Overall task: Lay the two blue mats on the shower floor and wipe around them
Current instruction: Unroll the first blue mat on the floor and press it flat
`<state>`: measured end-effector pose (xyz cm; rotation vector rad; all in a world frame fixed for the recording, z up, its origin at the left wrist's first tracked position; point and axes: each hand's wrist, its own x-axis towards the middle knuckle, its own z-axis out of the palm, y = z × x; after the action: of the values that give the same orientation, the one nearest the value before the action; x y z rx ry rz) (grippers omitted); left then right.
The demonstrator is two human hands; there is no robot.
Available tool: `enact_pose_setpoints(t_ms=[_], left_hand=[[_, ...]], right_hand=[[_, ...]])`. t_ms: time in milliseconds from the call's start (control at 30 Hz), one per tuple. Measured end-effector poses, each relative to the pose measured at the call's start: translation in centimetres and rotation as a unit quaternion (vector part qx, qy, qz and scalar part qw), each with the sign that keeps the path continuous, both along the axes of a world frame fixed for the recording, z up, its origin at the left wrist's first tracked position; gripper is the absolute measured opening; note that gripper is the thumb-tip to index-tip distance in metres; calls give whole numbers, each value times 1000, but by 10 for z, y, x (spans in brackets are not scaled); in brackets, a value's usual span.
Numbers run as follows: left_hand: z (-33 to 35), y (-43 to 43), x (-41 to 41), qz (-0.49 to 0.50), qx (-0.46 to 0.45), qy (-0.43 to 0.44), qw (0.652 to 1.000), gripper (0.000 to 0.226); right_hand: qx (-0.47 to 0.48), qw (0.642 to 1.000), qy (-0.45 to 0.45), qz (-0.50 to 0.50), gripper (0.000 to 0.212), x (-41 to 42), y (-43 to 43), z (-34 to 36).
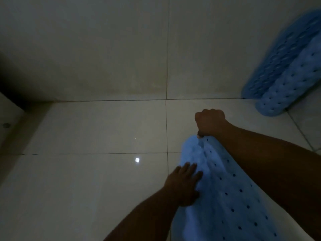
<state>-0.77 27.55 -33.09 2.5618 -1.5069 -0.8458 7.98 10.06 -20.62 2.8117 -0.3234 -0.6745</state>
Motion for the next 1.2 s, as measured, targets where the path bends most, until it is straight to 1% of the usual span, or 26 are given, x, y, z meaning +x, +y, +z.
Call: enact_pose_setpoints(t_ms=[100,167,233,267,333,433,533,600,667,733,800,833,867,900,967,1000,1033,1067,1133,1167,1200], left_hand=[[-25,-1,-12,-33,-2,1,999,84],[-30,4,-10,-31,-11,-24,999,82],[-28,11,-1,8,15,-48,999,78],[-24,16,5,42,37,-51,997,78],[-17,30,18,96,70,-63,991,81],[-9,61,34,139,113,-83,980,82],[-2,80,43,187,153,-71,968,90],[0,87,47,215,163,-53,962,95],[-1,90,48,237,167,-47,956,96],[-2,84,46,264,164,-54,949,95],[0,66,43,286,144,-70,945,95],[1,54,40,285,119,-79,948,95],[0,42,36,275,84,-80,954,94],[-2,30,31,262,49,-68,961,92],[-14,18,15,261,6,-23,965,83],[-22,20,8,273,-3,-9,962,80],[-30,25,2,284,-8,-6,959,79],[-37,35,-1,287,-7,-15,958,78],[-45,57,-1,290,6,-46,956,80],[-47,69,2,299,13,-58,952,80],[-48,78,6,312,18,-65,948,81]], right_hand=[[46,996,-45,-69,56,-9,-24,-15],[118,982,-76,-126,56,-13,-37,-24],[209,954,-128,-174,67,-17,-49,-34],[239,939,-154,-191,73,-19,-55,-39],[276,917,-181,-224,75,-27,-61,-45],[300,896,-163,-283,86,-44,-56,-57],[314,881,-134,-328,102,-67,-40,-79],[328,853,-151,-376,113,-83,-24,-91],[318,826,-171,-432,122,-97,-11,-94],[312,799,-176,-483,123,-104,-7,-94],[346,772,-176,-504,124,-107,-10,-89],[374,759,-176,-503,125,-107,-11,-87],[404,748,-183,-494,124,-107,-12,-84],[437,738,-190,-478,117,-106,-11,-80],[511,714,-198,-436,87,-105,-8,-70],[547,697,-190,-423,77,-105,-6,-65],[576,679,-172,-423,76,-107,-7,-62],[595,660,-146,-435,76,-110,-9,-59],[616,614,-107,-482,63,-122,-12,-60],[613,600,-102,-504,55,-127,-13,-63],[601,600,-97,-520,49,-133,-13,-66]])
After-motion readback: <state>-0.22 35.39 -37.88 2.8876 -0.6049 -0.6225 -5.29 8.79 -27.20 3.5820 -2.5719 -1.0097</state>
